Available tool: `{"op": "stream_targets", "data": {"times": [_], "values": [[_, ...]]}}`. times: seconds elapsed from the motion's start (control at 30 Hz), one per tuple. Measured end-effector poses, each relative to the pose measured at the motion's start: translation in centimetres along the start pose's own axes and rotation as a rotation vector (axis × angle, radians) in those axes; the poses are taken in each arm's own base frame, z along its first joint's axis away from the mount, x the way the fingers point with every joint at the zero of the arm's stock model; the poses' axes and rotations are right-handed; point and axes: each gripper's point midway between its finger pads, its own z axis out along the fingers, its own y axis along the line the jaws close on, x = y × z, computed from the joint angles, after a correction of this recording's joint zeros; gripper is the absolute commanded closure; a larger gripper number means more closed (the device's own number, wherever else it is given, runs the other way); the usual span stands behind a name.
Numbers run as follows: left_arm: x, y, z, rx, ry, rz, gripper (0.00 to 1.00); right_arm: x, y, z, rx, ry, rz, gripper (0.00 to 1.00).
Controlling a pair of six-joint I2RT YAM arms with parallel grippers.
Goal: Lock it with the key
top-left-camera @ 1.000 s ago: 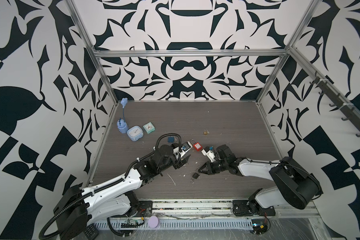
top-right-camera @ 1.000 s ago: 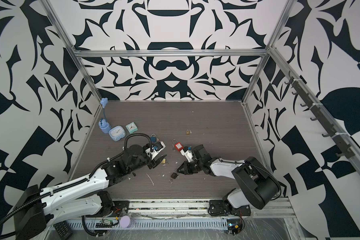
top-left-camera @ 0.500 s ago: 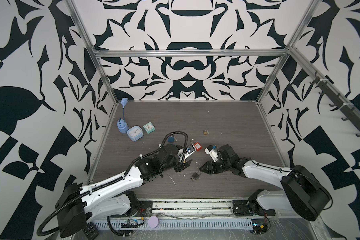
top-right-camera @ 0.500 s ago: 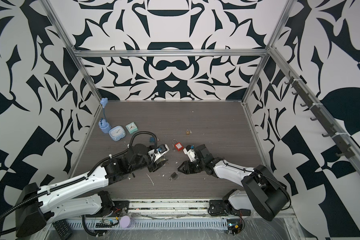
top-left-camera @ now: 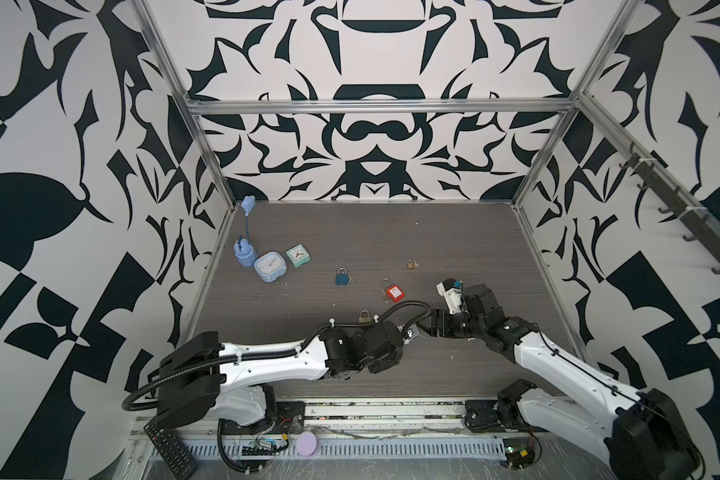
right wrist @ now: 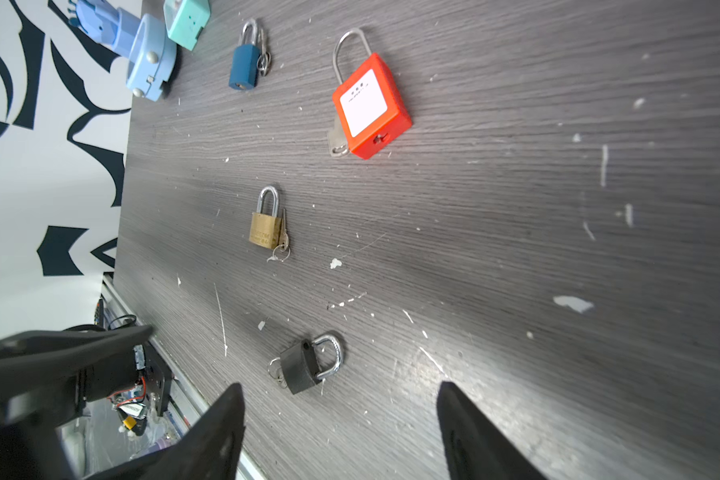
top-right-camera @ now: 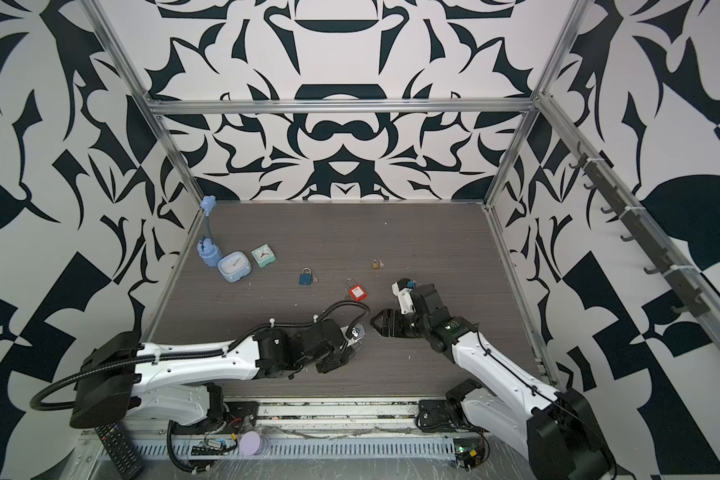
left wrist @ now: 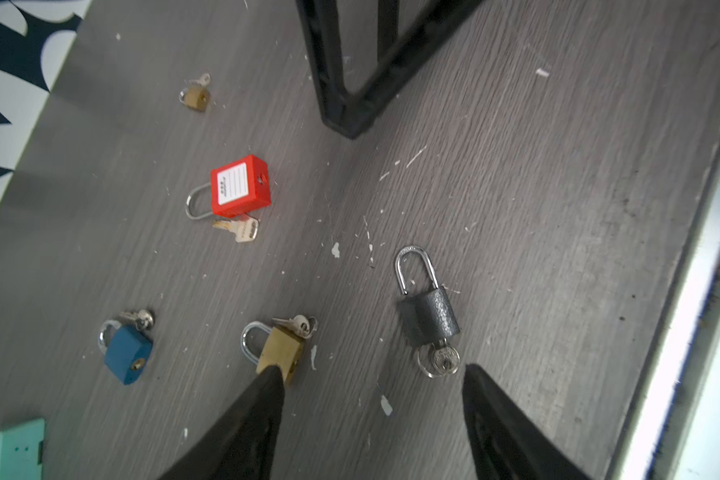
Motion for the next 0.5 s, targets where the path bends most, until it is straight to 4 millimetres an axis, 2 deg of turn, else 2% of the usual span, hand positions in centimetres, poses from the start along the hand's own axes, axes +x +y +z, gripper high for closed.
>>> {"op": "stream_targets", "data": {"times": [0.13, 0.4, 0.43, 0.5], "values": [[0.0, -0.4, 1.2, -0.015, 0.051, -0.053, 0.29, 0.2, -0.7, -0.1, 0.025, 0.002, 0.016, 0.22], [0.1, -1.7, 2.1, 0.040, 0.101, -0.135, 0.25, 1.1, -2.6, 0.1, 0.072, 0.022, 0.059, 0.20], [0.3, -2.0, 2.3, 0.051, 0.110, -0.138, 0.23, 1.1, -2.7, 0.1, 0.076, 0.025, 0.062, 0.18], [0.6, -2.5, 2.7, 0.075, 0.133, -0.146, 0.20, 1.2, -2.9, 0.1, 0.083, 0.029, 0.065, 0.08]]}}
